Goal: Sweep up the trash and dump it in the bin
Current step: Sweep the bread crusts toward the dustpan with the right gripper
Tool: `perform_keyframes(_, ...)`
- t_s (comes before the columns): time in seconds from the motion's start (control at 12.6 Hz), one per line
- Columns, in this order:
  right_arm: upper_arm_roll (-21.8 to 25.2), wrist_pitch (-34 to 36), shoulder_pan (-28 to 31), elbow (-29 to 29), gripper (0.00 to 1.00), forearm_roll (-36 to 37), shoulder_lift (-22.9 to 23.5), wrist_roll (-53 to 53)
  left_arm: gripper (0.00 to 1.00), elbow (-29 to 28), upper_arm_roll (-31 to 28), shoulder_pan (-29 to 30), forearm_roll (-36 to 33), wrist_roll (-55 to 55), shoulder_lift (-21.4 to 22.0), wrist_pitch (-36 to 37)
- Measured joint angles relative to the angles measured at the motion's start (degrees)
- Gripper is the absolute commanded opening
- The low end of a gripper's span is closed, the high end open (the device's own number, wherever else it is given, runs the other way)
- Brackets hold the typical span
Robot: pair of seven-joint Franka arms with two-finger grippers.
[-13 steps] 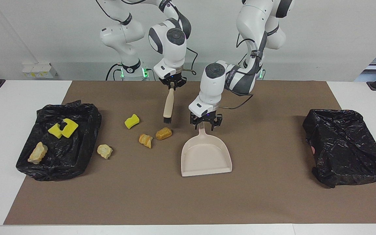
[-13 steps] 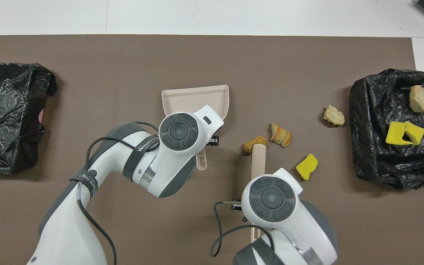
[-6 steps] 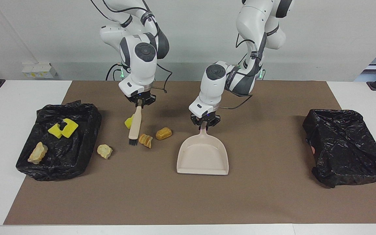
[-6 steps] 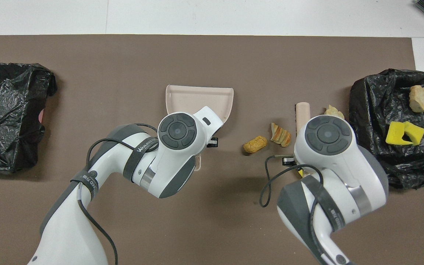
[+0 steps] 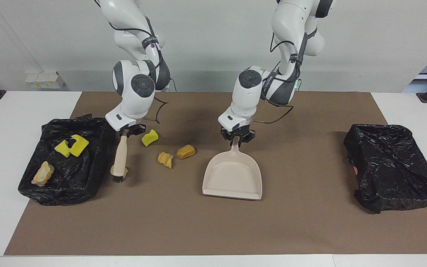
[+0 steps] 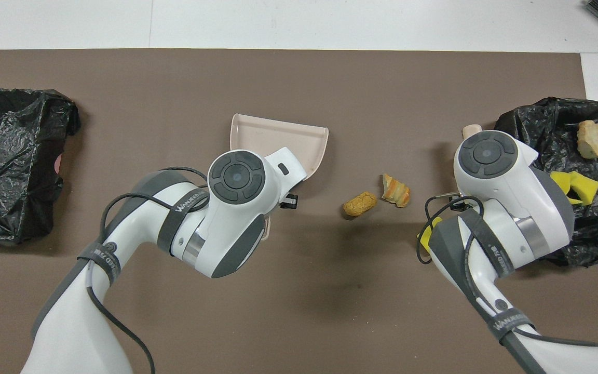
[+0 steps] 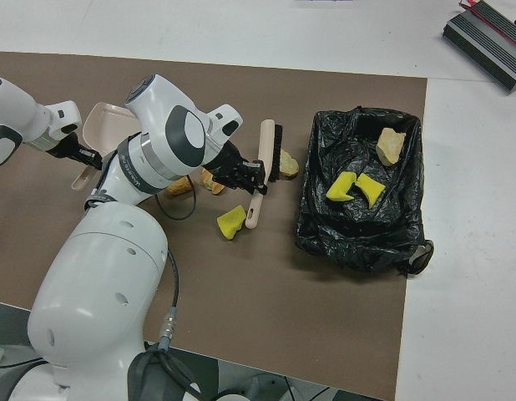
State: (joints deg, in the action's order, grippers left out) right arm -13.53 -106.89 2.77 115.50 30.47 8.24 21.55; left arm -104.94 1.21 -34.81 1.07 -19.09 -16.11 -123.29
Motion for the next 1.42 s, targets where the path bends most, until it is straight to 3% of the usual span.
perform_keyframes(0.4, -0.59, -0.3, 0.47, 0.5, 0.0, 3.31, 3.18, 0.0, 0.0, -0.02, -0.6, 0.39, -2.82, 18.23, 3.71, 9.86)
perform_keyframes(0.71, -1.27, -3.37, -2.37, 1.51, 0.0, -3.45, 3.21, -2.04, 0.0, -0.31, -0.78, 2.83, -3.08, 39.35, 4.25, 12.83)
perform_keyframes(1.19, -1.54, 0.23, -10.18, -0.76, 0.0, -12.37, 2.75, -3.73, 0.0, -2.24, -0.01, 2.41, -3.14, 50.01, 5.13, 12.18)
perform_keyframes(1.42, -0.86, 5.79, -8.86, -6.56, 0.0, -11.96, 2.13, -7.56, 0.0, -4.72, 0.27, 0.6, -3.15, 50.34, 5.54, 9.89)
